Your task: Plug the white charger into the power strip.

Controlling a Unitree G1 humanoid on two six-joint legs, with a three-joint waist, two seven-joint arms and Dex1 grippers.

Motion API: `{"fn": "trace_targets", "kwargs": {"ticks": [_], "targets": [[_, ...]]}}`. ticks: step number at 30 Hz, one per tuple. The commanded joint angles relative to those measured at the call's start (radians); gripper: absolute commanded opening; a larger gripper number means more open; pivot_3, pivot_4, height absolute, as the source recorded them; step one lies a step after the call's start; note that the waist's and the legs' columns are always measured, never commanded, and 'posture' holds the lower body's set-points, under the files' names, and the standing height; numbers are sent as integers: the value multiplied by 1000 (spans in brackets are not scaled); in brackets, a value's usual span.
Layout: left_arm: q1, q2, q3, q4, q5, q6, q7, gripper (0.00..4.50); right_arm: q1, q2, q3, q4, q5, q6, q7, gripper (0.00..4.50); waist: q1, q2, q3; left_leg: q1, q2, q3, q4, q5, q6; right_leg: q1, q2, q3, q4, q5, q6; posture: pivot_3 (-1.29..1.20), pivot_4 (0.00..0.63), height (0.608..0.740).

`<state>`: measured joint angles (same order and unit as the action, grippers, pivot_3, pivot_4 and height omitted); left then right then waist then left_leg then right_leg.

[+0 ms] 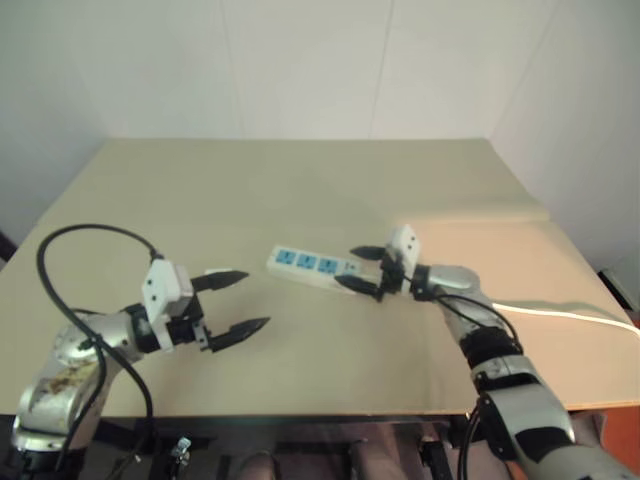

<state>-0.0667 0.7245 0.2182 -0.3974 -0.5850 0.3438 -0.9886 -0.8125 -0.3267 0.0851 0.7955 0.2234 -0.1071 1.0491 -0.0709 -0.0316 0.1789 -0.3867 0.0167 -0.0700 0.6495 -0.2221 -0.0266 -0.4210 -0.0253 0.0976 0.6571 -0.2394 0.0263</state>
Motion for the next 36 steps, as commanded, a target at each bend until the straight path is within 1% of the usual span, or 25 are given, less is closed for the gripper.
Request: {"fn": "trace_targets", "kwargs": {"ticks": [1, 8, 13, 21, 28, 36], "targets": [[8, 8, 24, -33, -8, -19, 3, 4500, -53, 6, -26, 76, -20, -76, 1, 4468, 0, 0, 0, 0, 0, 0, 0, 0, 0, 0, 0, 0, 0, 0, 0, 0, 150, 740], [13, 16, 32, -37, -9, -19, 1, 4500, -96, 23, -37, 195, -53, -140, 8, 4468, -1, 0, 0, 0, 0, 0, 0, 0, 0, 0, 0, 0, 0, 0, 0, 0, 150, 740], [12, 21, 35, -34, -10, -21, -4, 4500, -108, 30, -39, 245, -72, -150, 15, 4468, -1, 0, 0, 1, 0, 0, 0, 0, 0, 0, 0, 0, 0, 0, 0, 0, 150, 740], [4, 31, 34, -27, -13, -20, -13, 4500, -113, 52, -38, 281, -94, -159, 27, 4468, -4, 0, 0, 1, 0, 0, 0, 0, 0, 0, 0, 0, 1, 0, 0, 0, 150, 740], [6, 41, 42, -26, -16, -19, -17, 4500, -113, 70, -42, 272, -90, -150, 75, 4468, -5, 0, 0, 1, 0, 0, 0, 0, 0, 0, 0, 0, 1, 0, 0, 0, 150, 740], [9, 47, 49, -31, -18, -13, -17, 4500, -97, 82, -32, 285, -115, -168, 62, 4468, -6, 0, 0, 1, 0, 0, 0, 0, 0, 0, 0, 0, 1, 0, -1, 0, 150, 740]]}}
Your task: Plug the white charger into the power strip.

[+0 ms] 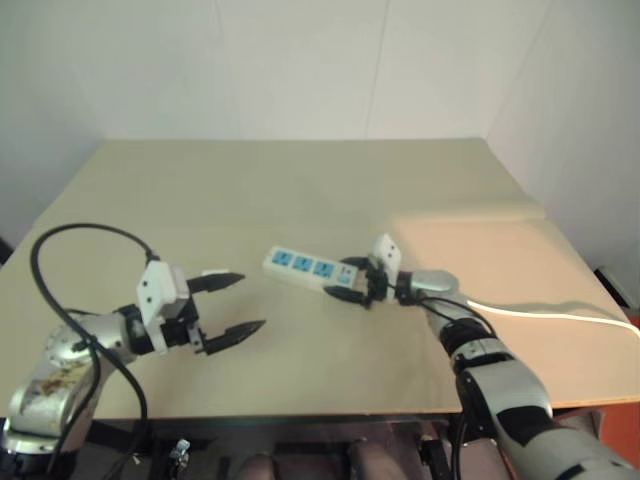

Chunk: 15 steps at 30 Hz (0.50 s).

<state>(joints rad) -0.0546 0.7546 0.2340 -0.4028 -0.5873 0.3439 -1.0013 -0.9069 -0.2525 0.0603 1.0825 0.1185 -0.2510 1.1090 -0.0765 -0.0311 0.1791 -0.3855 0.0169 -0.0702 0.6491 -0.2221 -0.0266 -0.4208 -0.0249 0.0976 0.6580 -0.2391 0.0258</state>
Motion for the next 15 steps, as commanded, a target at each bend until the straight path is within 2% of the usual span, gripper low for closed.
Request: {"fn": "trace_targets", "kwargs": {"ticks": [1, 15], "targets": [[-3, 17, 35, -26, -16, -12, -5, 4500, 1, 9, -6, -1, -13, -28, 1, 4468, -1, 0, 0, 0, 0, 0, 0, 0, 0, 0, 0, 0, 0, 0, 0, 0, 150, 740], [-4, 45, 60, -18, -26, -7, -22, 4500, 38, 43, -52, 34, -8, -79, -54, 4468, -11, 0, 0, 0, 0, 0, 0, 0, 0, 0, 0, 0, 0, 0, 0, 0, 150, 740]]}}
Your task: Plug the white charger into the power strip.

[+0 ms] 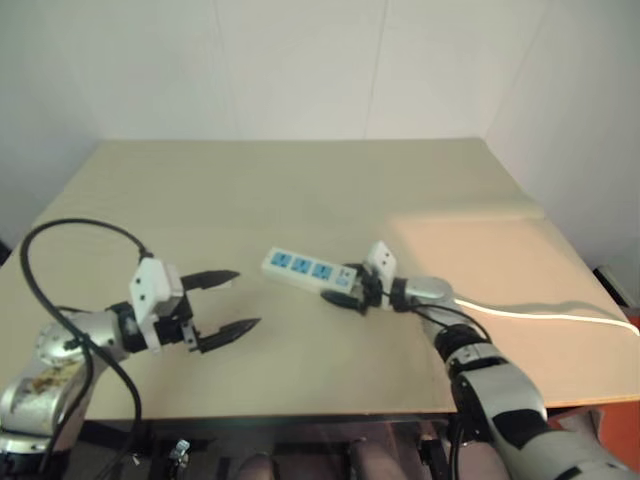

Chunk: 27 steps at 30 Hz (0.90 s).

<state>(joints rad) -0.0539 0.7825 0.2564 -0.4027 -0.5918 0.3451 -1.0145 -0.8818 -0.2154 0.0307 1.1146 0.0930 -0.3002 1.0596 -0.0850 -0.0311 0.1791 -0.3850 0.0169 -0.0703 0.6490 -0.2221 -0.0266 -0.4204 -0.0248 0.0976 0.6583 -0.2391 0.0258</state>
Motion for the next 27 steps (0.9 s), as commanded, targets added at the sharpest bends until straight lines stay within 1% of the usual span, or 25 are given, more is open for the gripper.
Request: {"fn": "trace_targets", "kwargs": {"ticks": [1, 10, 13, 14, 15, 22, 25, 27], "targets": [[-6, 19, 39, -14, -23, -9, -12, 4500, 15, 7, -28, 1, 20, -31, 0, 4468, -5, 0, 0, 0, 0, 0, 0, 0, 0, 0, 0, 0, 0, 0, 0, 0, 150, 740], [-32, 36, 42, 17, -21, -15, -39, 4500, 36, 4, -45, -1, 17, -22, 52, 4468, -9, 0, 0, 0, 0, 0, 0, 0, 0, 0, 0, 0, 0, 0, 0, 0, 150, 740], [-42, 36, 36, 27, -17, -19, -45, 4500, 41, 9, -39, -1, 6, -36, 53, 3907, -10, 0, 0, 0, 0, 0, 0, 0, 0, 1, 0, 0, 0, 0, 0, 0, 150, 740], [-47, 36, 34, 31, -15, -20, -46, 4500, 41, 10, -37, 0, 2, -39, 51, 3621, -11, 0, 0, 0, 0, 0, 0, 0, 0, 1, 0, 0, 0, 0, 0, 0, 150, 740], [-51, 35, 32, 33, -13, -20, -47, 4500, 41, 11, -36, 1, 0, -41, 50, 3440, -11, 0, 0, 0, 0, 0, 0, 0, 0, 1, 0, 0, 0, 0, 0, 0, 150, 740], [-86, 52, 26, 66, -6, -30, -89, 4500, 45, 16, -27, -3, -11, -54, 58, 3441, -12, 0, 0, 1, 0, 0, 0, 0, 0, 1, 0, 0, 0, 0, 0, 0, 150, 740], [-148, 106, 11, 145, 28, -63, -161, 4500, 44, 21, -19, -45, 5, -37, 122, 3441, -12, 0, 0, 1, 0, -1, 0, 0, 0, 1, 0, -1, 0, 0, 0, 0, 150, 740], [-220, 152, -9, 230, 65, -94, -208, 4500, 56, 22, -10, -96, 19, -22, 174, 3441, -13, 0, 0, 1, 0, -1, 0, 0, 0, 1, 1, -1, 1, 0, 0, 0, 150, 740]]}}
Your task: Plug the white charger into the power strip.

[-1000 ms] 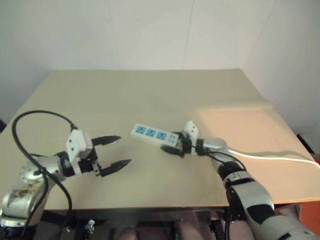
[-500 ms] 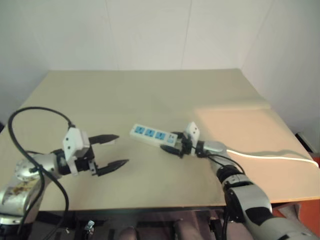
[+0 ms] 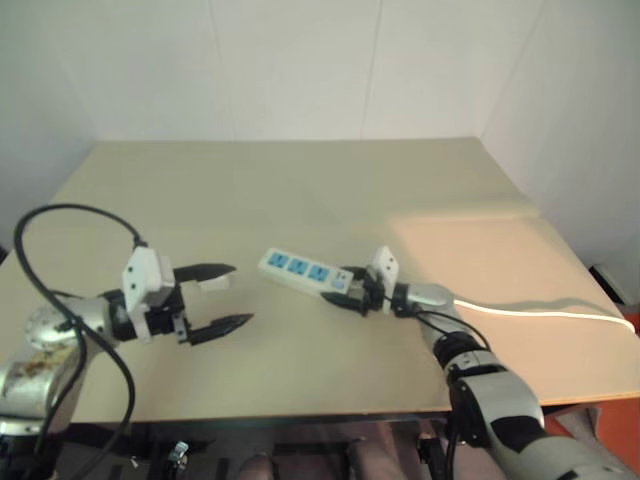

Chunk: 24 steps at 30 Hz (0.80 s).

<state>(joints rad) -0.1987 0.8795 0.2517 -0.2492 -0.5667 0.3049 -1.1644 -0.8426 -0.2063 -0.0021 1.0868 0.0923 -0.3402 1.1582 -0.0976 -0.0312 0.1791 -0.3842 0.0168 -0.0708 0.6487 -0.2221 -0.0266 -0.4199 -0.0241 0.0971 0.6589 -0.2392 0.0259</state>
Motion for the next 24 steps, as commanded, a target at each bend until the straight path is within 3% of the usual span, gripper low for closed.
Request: {"fn": "trace_targets", "kwargs": {"ticks": [1, 6, 10, 17, 24], "targets": [[-117, 78, -21, 124, 66, -72, -80, 4500, 26, 13, 29, -95, 23, 24, 95, 3441, 0, 0, 0, 0, 0, 0, 0, 0, 0, 0, 0, 0, 0, 0, 0, 0, 150, 740], [-340, 184, -197, 334, 240, -135, -217, 4500, 83, 12, 51, -222, 43, 77, 139, 3441, -4, 0, 1, -1, 0, 0, -1, 0, 0, -1, 1, 0, 0, 0, 0, 0, 150, 740], [-610, 193, -404, 568, 456, -273, -370, 4500, 144, 5, 75, -346, 57, 144, 175, 3441, -1, 0, 1, -1, 0, 0, -1, 0, 0, -2, 1, 0, 0, 0, 0, 0, 150, 740], [-1000, 30, -664, 1057, 783, -510, -427, 4500, 240, -13, 110, -526, 81, 223, 161, 3441, 0, -1, 2, -2, -1, -1, 0, 0, 0, -2, 2, 0, 2, -1, 2, 0, 150, 740], [-1137, -126, -785, 1342, 972, -635, -365, 4500, 316, -43, 121, -648, 89, 282, 130, 3441, 0, -2, 4, -5, -1, -1, 1, 0, 0, -5, 2, 0, 4, -2, 3, 0, 150, 740]]}}
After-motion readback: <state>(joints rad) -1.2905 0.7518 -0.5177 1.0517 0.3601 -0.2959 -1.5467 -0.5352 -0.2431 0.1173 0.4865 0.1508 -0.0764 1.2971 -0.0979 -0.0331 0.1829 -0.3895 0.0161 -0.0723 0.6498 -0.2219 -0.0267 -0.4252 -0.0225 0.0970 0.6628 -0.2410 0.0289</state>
